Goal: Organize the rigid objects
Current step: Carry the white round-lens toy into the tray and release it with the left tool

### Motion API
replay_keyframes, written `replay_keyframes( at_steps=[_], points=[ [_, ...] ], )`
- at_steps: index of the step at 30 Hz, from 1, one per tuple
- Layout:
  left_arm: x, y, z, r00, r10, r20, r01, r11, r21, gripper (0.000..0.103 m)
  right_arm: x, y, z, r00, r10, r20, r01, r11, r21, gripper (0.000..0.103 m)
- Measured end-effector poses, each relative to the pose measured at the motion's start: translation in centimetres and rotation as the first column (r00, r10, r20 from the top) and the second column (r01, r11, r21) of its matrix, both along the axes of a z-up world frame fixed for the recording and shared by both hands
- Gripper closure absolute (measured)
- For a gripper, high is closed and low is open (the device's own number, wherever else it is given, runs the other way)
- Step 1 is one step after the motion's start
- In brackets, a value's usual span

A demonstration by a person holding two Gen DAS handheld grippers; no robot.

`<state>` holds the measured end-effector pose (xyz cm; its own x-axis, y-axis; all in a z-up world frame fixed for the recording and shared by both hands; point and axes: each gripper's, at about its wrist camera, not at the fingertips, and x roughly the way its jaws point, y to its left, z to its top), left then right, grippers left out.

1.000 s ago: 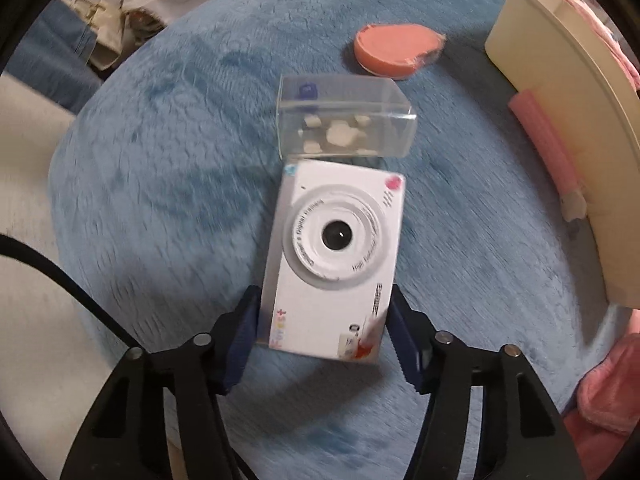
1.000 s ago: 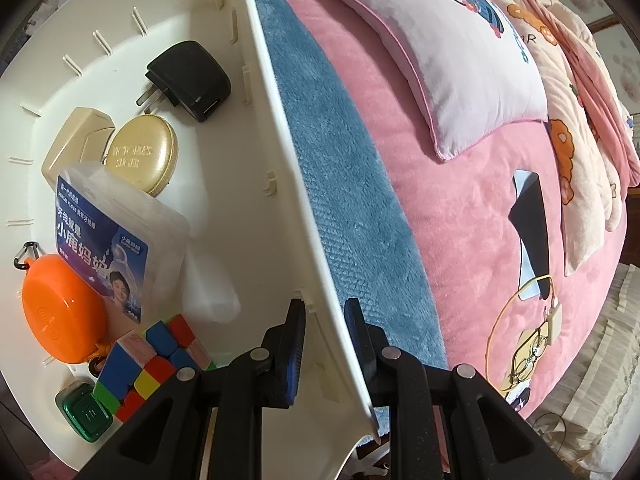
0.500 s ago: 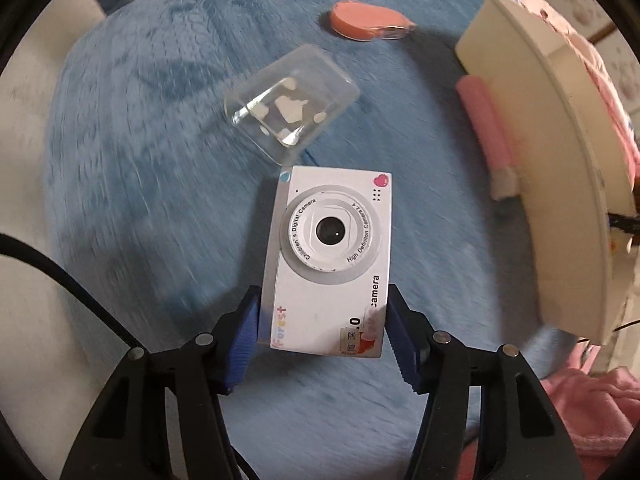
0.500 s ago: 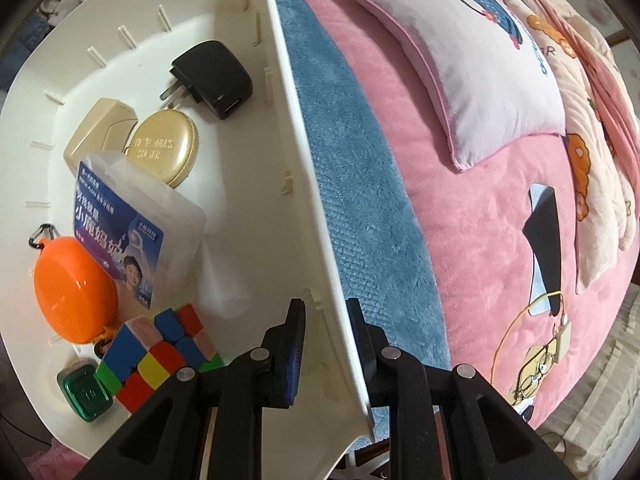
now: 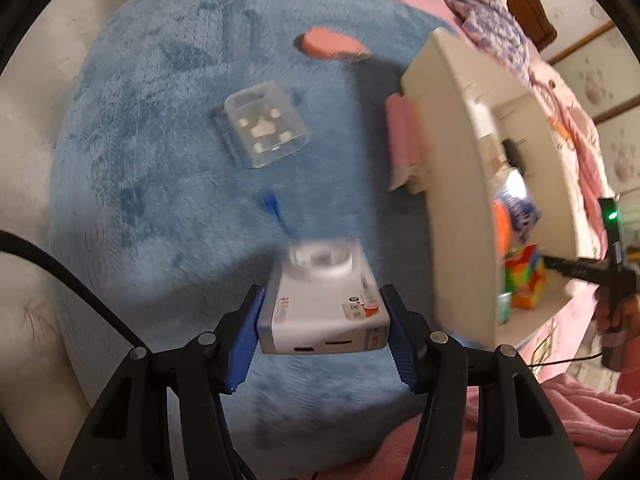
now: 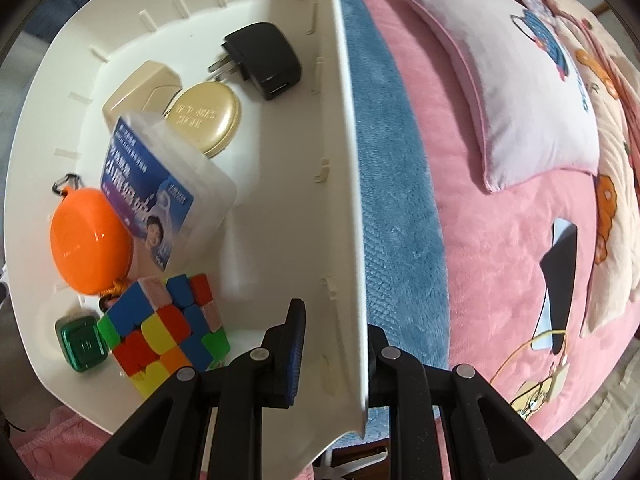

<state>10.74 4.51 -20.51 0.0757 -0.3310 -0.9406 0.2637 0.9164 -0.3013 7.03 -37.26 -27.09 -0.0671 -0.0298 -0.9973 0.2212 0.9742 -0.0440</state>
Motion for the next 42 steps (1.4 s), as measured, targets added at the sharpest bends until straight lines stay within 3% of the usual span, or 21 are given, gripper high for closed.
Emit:
replay_keyframes(
  at_steps=[4,13,23,28,33,42],
  points=[
    [-1.8,-1.8,2.0,0.999,0.011,0.037,-0.01,1.0,-0.023,0.043,-0.1,0.1,0.2,0.999,0.036,0.0,-0.036,0.999,0.019,0.082],
    [-1.8,-6.3,6.9,0.991,0.055,0.123,-0.049,0.998,-0.049,0.043,-0.8,0.3,0.8,0.992,0.123,0.014,-0.124,0.99,0.06,0.084],
    [-2.3,-11.5,11.3,0.979,0.05,0.199,-0.031,0.995,-0.095,0.043,-1.6,-0.3,1.7,0.975,0.206,0.087,-0.213,0.974,0.079,0.088],
    [-2.5,-15.0,10.8,0.98,0.039,0.193,-0.029,0.998,-0.052,0.043,-1.9,-1.1,2.3,0.97,0.198,0.14,-0.21,0.975,0.073,0.095],
    [-2.8,-18.4,9.5,0.986,0.031,0.165,-0.026,0.999,-0.033,0.043,-2.0,-1.5,2.3,0.961,0.223,0.163,-0.24,0.966,0.093,0.095],
    [-3.0,-24.2,8.3,0.982,-0.031,0.184,0.028,0.999,0.021,0.043,-2.0,-1.0,2.5,0.946,0.276,0.171,-0.295,0.95,0.101,0.094]
  ],
)
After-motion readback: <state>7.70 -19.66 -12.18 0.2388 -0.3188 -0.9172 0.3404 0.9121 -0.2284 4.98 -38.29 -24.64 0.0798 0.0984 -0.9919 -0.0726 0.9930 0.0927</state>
